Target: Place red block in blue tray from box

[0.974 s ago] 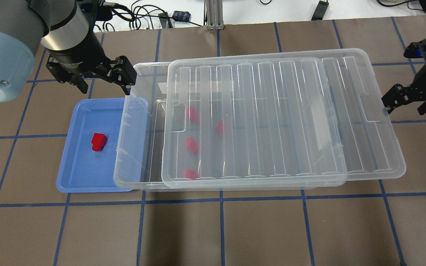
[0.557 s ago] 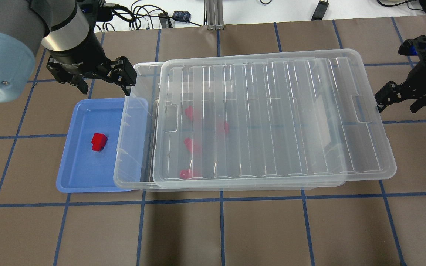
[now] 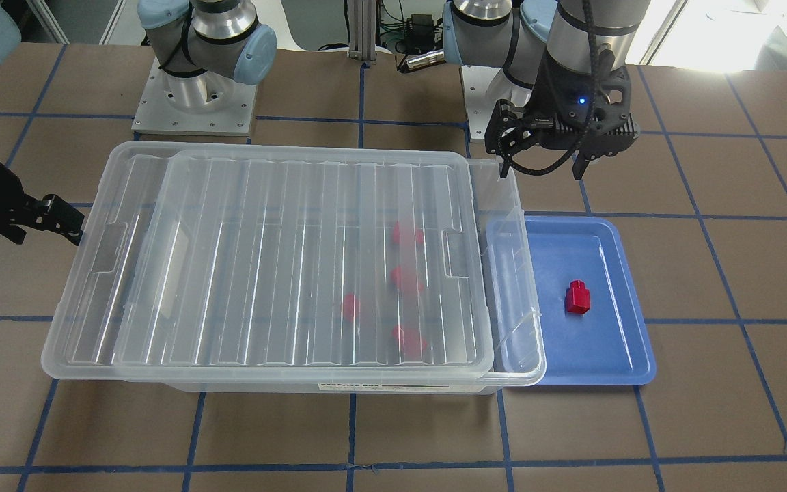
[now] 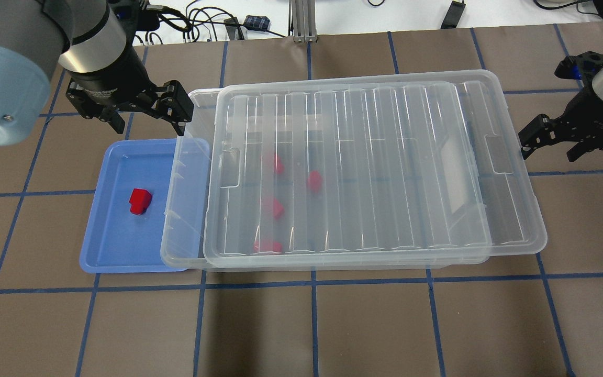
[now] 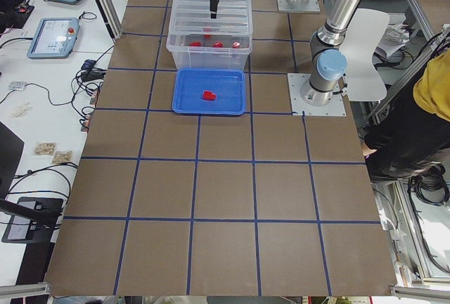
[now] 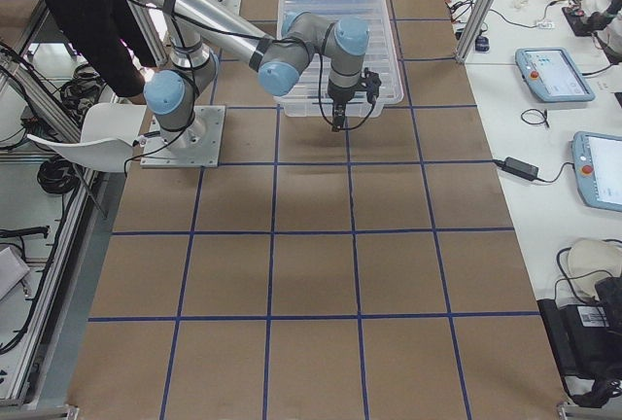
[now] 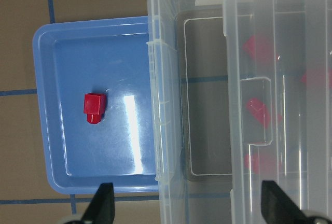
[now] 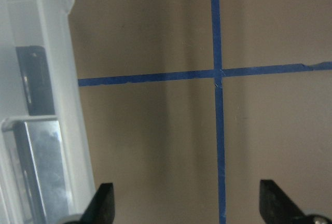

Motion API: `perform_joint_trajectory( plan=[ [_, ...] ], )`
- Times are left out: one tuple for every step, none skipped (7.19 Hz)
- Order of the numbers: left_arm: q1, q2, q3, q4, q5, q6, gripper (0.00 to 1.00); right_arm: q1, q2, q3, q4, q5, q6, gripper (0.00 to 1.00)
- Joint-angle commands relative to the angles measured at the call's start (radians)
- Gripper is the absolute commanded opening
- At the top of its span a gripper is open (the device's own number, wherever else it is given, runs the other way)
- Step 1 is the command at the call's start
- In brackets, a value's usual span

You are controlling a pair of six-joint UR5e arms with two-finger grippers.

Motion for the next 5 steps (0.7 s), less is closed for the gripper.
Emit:
perform_joint_trajectory(
  plan=[
    [0.000, 0.000, 0.000, 0.000, 0.000, 0.000, 1.00, 0.005, 0.000, 0.001, -0.001, 0.019, 0.008, 1.00],
    [0.000, 0.000, 0.000, 0.000, 0.000, 0.000, 1.00, 0.005, -0.002, 0.001, 0.003, 0.026, 0.008, 1.00],
    [0.000, 0.000, 0.000, 0.000, 0.000, 0.000, 1.00, 0.005, -0.006, 0.012, 0.004, 0.055, 0.008, 1.00],
    [0.000, 0.000, 0.000, 0.000, 0.000, 0.000, 1.00, 0.005, -0.009, 0.024, 0.004, 0.059, 0.007, 1.00],
    [0.000, 0.000, 0.000, 0.000, 0.000, 0.000, 1.00, 0.005, -0.009, 0.026, 0.004, 0.060, 0.008, 1.00]
  ],
)
